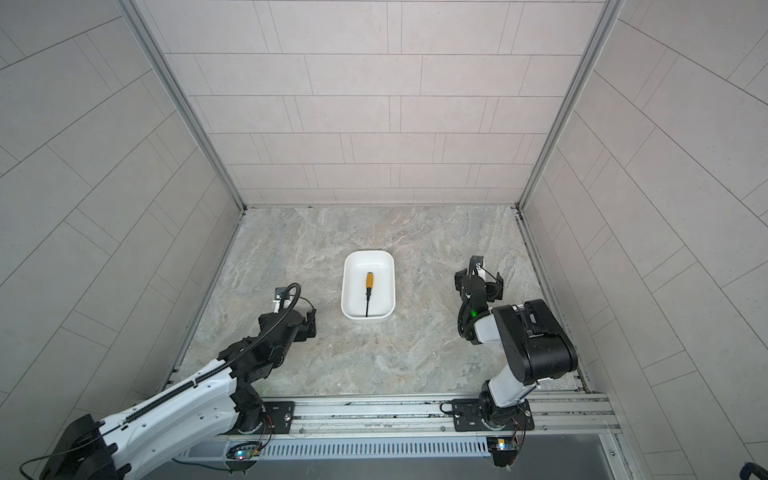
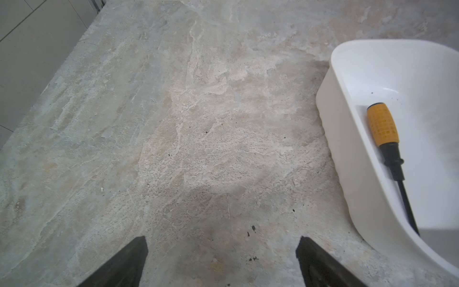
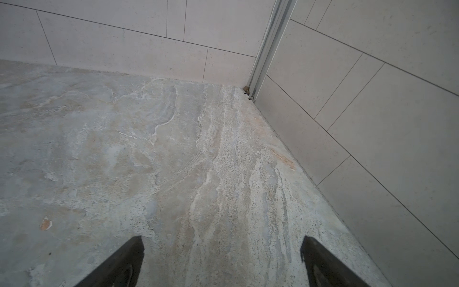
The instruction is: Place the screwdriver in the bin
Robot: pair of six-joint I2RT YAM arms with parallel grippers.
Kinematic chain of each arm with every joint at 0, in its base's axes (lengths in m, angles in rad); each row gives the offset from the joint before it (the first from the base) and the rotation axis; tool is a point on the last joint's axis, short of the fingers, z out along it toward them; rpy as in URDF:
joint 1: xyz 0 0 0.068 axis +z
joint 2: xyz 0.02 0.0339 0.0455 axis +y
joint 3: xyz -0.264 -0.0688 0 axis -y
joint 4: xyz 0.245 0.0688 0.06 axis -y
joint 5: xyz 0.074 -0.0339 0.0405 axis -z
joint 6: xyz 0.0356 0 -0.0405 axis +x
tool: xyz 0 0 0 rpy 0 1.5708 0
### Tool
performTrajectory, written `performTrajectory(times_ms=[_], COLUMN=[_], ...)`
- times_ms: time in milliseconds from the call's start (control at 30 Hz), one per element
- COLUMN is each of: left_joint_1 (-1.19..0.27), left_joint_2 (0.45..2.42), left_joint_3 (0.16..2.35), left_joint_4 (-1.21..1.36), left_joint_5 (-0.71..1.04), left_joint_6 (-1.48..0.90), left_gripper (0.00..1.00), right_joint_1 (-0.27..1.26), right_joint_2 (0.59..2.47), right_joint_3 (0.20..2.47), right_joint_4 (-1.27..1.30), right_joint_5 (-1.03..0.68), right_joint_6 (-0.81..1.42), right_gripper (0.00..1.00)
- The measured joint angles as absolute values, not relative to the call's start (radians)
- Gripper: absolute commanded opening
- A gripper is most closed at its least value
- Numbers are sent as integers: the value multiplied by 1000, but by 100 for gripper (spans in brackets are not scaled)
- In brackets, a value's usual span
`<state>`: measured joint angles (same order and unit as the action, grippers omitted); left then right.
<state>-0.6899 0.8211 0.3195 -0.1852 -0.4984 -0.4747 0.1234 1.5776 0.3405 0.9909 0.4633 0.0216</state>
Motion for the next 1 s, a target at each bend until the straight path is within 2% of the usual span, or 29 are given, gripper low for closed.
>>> performTrajectory(times_ms=[167, 367, 533, 733, 900, 1000], left_joint_1=[-690, -669, -451, -212, -136, -113], left_joint_2=[900, 999, 1160, 1332, 1345, 1444], left_joint_3=[361, 563, 689, 672, 508, 376], left_joint_4=[-204, -212, -30, 129, 397, 657], left_joint_5=[-446, -495, -496, -456, -397, -354], left_joint_6=[-418, -330, -194, -96, -38, -17], left_gripper=[100, 100, 100, 100, 100, 100], right_joint_1=[123, 123, 123, 123, 123, 123], right_joint_2=[1578, 1578, 1578, 1578, 1578, 1578], right_joint_3=[340, 340, 340, 340, 340, 340], right_joint_4=[1000, 1004, 1006, 1006, 1006, 1006], right_joint_5=[455, 453, 452, 452, 452, 452], right_joint_6=[24, 25, 26, 27, 27, 27], right_gripper=[99, 99, 99, 99, 99, 99])
